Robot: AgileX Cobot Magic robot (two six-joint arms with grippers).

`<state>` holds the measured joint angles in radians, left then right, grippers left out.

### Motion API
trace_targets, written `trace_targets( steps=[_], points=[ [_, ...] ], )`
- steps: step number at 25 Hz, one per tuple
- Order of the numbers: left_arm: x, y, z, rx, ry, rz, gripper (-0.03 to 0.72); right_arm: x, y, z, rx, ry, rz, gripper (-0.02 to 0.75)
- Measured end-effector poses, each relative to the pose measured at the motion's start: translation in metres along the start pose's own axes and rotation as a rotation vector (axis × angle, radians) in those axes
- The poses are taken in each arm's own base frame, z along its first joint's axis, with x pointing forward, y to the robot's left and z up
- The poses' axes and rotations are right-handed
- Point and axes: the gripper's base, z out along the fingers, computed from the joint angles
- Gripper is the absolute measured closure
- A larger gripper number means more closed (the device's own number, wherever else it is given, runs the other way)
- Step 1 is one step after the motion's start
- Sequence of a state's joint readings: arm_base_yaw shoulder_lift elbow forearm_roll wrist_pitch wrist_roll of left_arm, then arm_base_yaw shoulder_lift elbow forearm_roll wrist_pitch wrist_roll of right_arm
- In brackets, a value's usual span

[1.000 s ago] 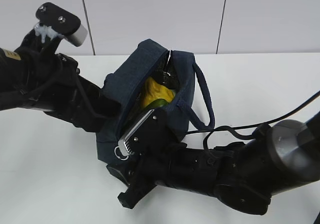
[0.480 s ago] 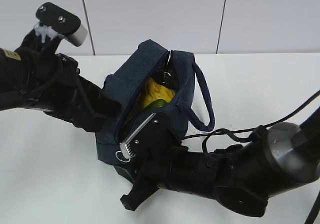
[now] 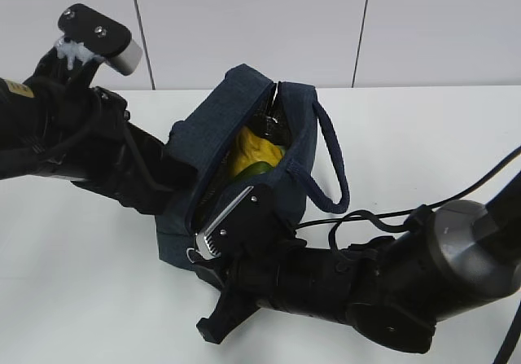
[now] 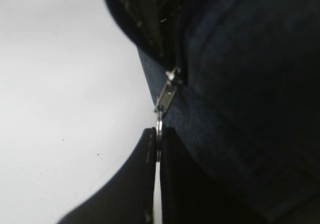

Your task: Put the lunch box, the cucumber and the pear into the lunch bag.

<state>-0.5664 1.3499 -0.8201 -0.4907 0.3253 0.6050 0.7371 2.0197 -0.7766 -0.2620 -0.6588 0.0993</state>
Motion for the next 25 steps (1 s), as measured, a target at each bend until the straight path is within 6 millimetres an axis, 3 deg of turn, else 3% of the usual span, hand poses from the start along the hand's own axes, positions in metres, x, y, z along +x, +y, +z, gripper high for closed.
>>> trace_targets(
  steps=[13,25],
  points=[
    [0.0000,0.0000,0.0000,0.000,0.000,0.000,0.333,0.0002,0.0001,0.0000,-0.001,0.002,-0.002,0.738],
    [-0.0001,0.0000,0.0000,0.000,-0.001,0.000,0.566,-0.0009,0.0004,-0.0005,-0.005,-0.001,-0.008,0.738]
  ],
)
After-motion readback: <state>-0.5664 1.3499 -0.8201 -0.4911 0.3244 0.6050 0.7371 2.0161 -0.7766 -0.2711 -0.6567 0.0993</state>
